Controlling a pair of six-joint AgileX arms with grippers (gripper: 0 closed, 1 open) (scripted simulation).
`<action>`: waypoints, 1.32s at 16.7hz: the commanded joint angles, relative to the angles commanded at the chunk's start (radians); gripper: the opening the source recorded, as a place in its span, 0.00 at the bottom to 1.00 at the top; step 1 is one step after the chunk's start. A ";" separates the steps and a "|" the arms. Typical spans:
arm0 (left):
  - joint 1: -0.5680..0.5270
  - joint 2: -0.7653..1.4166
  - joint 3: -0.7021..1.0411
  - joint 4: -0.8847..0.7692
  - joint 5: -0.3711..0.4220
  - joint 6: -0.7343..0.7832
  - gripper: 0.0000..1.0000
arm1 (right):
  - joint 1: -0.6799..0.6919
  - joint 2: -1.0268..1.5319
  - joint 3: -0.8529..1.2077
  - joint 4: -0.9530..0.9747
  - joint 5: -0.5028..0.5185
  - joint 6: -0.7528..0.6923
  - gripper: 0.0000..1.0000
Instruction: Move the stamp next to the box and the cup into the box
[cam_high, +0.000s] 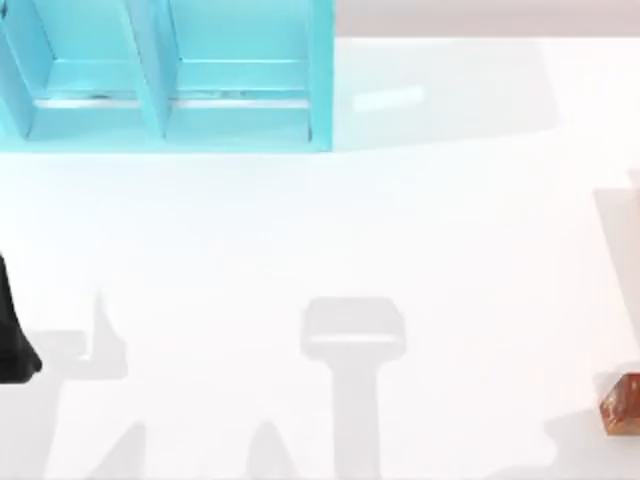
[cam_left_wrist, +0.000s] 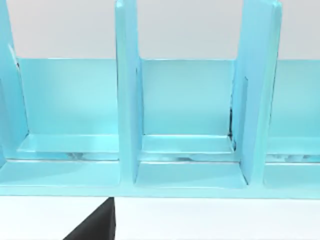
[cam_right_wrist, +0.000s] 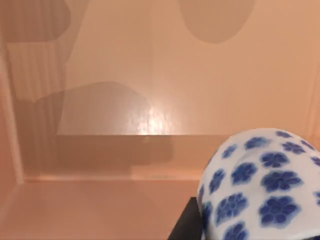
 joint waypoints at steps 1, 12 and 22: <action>0.000 0.000 0.000 0.000 0.000 0.000 1.00 | -0.018 0.000 -0.002 0.001 -0.011 -0.015 0.00; 0.000 0.000 0.000 0.000 0.000 0.000 1.00 | -0.050 0.014 0.034 0.112 -0.067 -0.038 0.00; 0.000 0.000 0.000 0.000 0.000 0.000 1.00 | -0.027 0.062 -0.207 0.268 -0.019 -0.019 0.00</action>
